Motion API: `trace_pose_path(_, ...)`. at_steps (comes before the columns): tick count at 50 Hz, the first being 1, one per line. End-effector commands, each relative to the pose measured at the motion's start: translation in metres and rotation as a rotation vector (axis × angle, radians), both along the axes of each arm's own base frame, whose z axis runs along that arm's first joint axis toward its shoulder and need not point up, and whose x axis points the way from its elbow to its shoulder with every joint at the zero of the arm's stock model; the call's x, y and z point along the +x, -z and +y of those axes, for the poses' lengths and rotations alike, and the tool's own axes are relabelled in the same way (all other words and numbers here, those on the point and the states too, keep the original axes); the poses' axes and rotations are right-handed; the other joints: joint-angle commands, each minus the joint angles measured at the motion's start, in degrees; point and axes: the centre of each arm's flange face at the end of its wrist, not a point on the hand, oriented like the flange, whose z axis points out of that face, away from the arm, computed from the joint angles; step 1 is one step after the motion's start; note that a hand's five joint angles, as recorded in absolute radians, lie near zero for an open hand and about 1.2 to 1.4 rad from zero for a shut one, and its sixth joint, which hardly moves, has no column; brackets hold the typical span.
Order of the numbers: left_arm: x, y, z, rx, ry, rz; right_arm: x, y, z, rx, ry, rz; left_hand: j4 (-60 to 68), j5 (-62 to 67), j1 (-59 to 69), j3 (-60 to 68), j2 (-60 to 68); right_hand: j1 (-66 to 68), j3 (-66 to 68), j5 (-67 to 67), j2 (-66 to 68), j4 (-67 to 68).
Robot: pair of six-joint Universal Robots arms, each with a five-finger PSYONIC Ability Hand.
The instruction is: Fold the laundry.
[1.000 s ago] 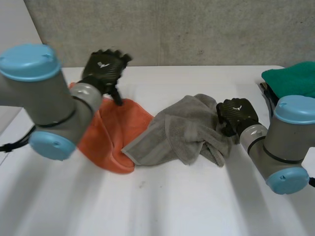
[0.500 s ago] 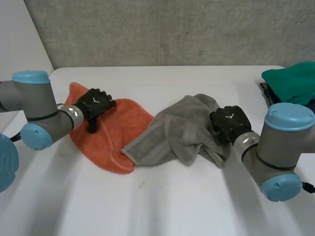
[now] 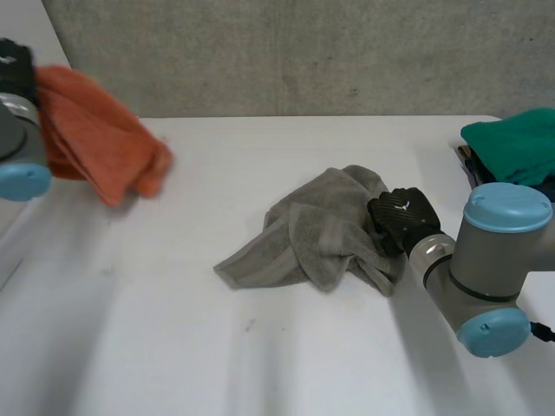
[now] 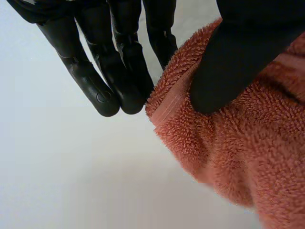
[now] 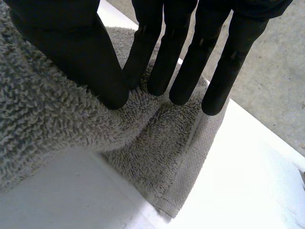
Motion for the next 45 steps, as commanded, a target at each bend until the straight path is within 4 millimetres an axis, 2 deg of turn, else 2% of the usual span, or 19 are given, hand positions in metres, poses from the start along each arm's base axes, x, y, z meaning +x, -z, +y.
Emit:
trace_pose_path(1,0.017,-0.002,-0.006,-0.003,-0.038,-0.037,0.002,0.0,0.002,-0.001,-0.009,0.003,11.6,15.2,13.28,12.28,12.22,6.38,6.89,7.3,6.41,6.48)
trace_pose_path(11,-0.011,0.03,0.005,0.105,0.117,-0.086,0.003,0.0,0.003,-0.002,-0.012,0.007,11.6,15.2,13.28,12.28,12.22,6.38,6.89,7.3,6.41,6.48)
trace_pose_path(25,-0.011,0.049,0.036,0.318,0.117,-0.09,0.004,0.001,0.005,-0.001,-0.017,0.009,11.6,15.2,13.28,12.28,12.22,6.38,6.89,7.3,6.41,6.48)
trace_pose_path(26,-0.011,0.05,0.036,0.327,0.119,-0.087,0.005,0.0,0.005,-0.003,-0.018,0.009,6.46,10.06,8.13,7.13,7.08,6.38,6.89,7.3,6.41,6.48)
trace_pose_path(27,-0.012,0.053,0.037,0.343,0.128,-0.085,0.006,0.0,0.006,-0.003,-0.022,0.009,-20.57,-16.97,-18.89,-19.9,-19.95,5.55,6.06,6.47,5.58,5.65)
trace_pose_path(29,-0.014,0.057,0.037,0.363,0.141,-0.083,0.006,0.0,0.006,-0.003,-0.025,0.009,-54.81,-51.21,-53.14,-54.14,-54.2,1.7,2.21,2.62,1.72,1.8)
trace_pose_path(30,-0.015,0.057,0.038,0.366,0.148,-0.088,0.007,0.0,0.006,-0.004,-0.025,0.008,-58.4,-54.8,-56.72,-57.72,-57.78,-2.16,-1.65,-1.24,-2.13,-2.06)
trace_pose_path(31,-0.02,0.057,0.041,0.375,0.17,-0.094,0.007,0.0,0.007,-0.004,-0.026,0.007,-58.4,-54.8,-56.72,-57.72,-57.78,-15.69,-15.17,-14.76,-15.66,-15.59)
trace_pose_path(32,-0.024,0.056,0.042,0.378,0.182,-0.097,0.007,0.0,0.007,-0.005,-0.026,0.006,-58.4,-54.8,-56.72,-57.72,-57.78,-23.32,-22.8,-22.39,-23.29,-23.21)
trace_pose_path(34,-0.03,0.052,0.047,0.38,0.204,-0.094,0.007,-0.002,0.007,-0.008,-0.021,0.003,-58.4,-54.8,-56.72,-57.72,-57.78,-32.78,-32.26,-31.85,-32.75,-32.68)
trace_pose_path(38,-0.05,0.036,0.071,0.396,0.267,-0.093,0.005,-0.007,0.005,-0.024,0.0,0.004,-58.4,-54.8,-56.72,-57.72,-57.78,-44.42,-43.91,-43.5,-44.39,-44.32)
trace_pose_path(39,-0.061,0.03,0.084,0.41,0.302,-0.082,0.004,-0.011,0.004,-0.032,0.007,0.001,-58.4,-54.8,-56.72,-57.72,-57.78,-44.42,-43.91,-43.5,-44.39,-44.32)
trace_pose_path(42,-0.082,0.029,0.112,0.468,0.383,-0.049,0.002,-0.019,0.001,-0.05,0.016,-0.002,-58.4,-54.8,-56.72,-57.72,-57.78,-44.42,-43.91,-43.5,-44.39,-44.32)
trace_pose_path(43,-0.097,0.029,0.131,0.508,0.447,-0.022,0.001,-0.024,-0.002,-0.058,0.018,-0.007,-58.4,-54.8,-56.72,-57.72,-57.78,-44.42,-43.91,-43.5,-44.39,-44.32)
trace_pose_path(45,-0.113,0.031,0.151,0.546,0.518,0.01,0.0,-0.029,-0.004,-0.064,0.024,-0.007,-58.4,-54.8,-56.72,-57.72,-57.78,-44.42,-43.91,-43.5,-44.39,-44.32)
